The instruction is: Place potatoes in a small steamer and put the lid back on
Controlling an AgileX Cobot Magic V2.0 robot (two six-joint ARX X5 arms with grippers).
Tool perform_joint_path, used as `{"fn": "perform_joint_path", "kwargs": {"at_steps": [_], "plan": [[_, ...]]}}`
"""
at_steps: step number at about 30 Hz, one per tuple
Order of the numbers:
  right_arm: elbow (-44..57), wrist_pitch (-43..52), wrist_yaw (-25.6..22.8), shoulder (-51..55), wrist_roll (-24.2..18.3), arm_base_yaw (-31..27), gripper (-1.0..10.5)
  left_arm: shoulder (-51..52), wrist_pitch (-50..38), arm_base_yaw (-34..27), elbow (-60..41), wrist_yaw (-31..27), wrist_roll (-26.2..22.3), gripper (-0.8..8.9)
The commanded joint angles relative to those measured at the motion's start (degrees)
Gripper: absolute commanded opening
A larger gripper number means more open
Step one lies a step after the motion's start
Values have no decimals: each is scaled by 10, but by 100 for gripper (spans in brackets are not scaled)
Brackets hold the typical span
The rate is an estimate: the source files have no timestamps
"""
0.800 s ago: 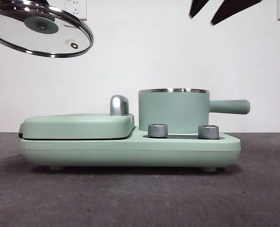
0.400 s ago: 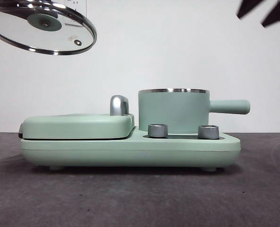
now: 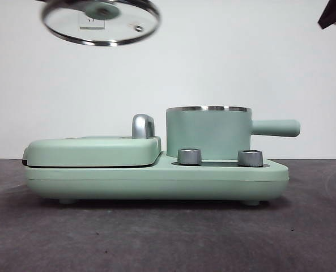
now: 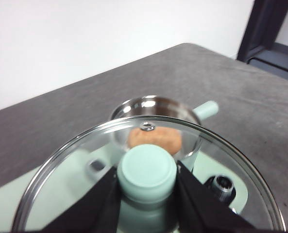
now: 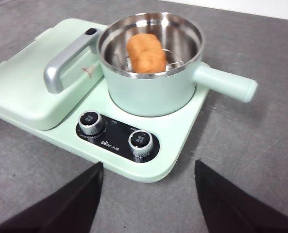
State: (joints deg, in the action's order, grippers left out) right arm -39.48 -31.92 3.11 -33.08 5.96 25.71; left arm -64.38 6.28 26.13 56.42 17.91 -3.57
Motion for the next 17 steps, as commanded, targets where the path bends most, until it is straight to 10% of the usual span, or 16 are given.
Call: {"fn": "perform_joint_path", "kwargs": {"at_steps": [1,17], "plan": [[-2,0,-2,6,11,3,289,-36,-76,16,12,0,3,16],[-2,-58,-47,10,10,3,289,-297,-151,73,193,-1,-22,15]]}}
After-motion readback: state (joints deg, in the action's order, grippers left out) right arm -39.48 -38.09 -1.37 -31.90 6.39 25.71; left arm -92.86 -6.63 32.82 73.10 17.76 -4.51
